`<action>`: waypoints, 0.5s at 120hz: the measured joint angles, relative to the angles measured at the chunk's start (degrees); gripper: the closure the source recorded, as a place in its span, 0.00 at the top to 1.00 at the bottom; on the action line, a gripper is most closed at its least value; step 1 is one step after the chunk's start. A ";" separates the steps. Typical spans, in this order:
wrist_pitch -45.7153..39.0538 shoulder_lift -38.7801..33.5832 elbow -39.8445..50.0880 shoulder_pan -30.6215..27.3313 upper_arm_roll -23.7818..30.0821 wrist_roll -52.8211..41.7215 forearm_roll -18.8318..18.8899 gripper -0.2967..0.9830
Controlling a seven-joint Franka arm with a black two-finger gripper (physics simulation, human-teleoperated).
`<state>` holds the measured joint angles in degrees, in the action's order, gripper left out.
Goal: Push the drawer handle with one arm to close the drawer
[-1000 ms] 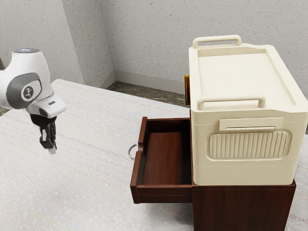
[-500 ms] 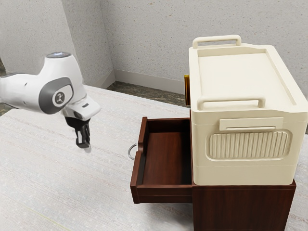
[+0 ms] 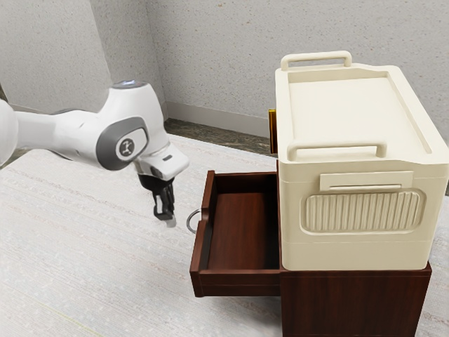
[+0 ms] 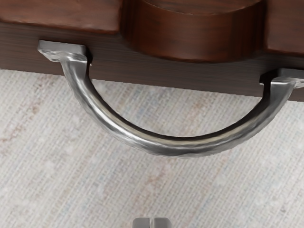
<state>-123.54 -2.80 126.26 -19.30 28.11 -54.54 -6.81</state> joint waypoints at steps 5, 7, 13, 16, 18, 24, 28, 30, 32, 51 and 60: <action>-0.10 0.43 -0.61 0.14 0.11 0.14 0.79 0.15; -0.14 0.57 -0.75 0.18 0.13 0.18 1.03 0.15; -0.24 1.00 -1.00 0.24 0.18 0.29 1.63 0.15; -0.30 1.27 -1.06 0.22 0.23 0.34 1.85 0.15; -0.41 1.44 -1.09 0.19 0.28 0.37 2.00 0.15; -0.80 1.93 -1.14 -0.18 0.70 0.45 2.67 0.15; -1.02 2.21 -1.36 -0.34 0.89 0.49 3.00 0.15; -1.12 2.32 -1.49 -0.48 1.06 0.51 3.14 0.15; -1.21 2.48 -1.62 -0.60 1.20 0.54 3.26 0.15; -1.76 3.93 -2.99 -0.85 1.68 0.73 3.85 0.15; -1.90 4.18 -3.29 -1.29 2.26 0.83 3.90 0.15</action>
<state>-125.44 1.38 122.97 -20.59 30.37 -53.71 -2.91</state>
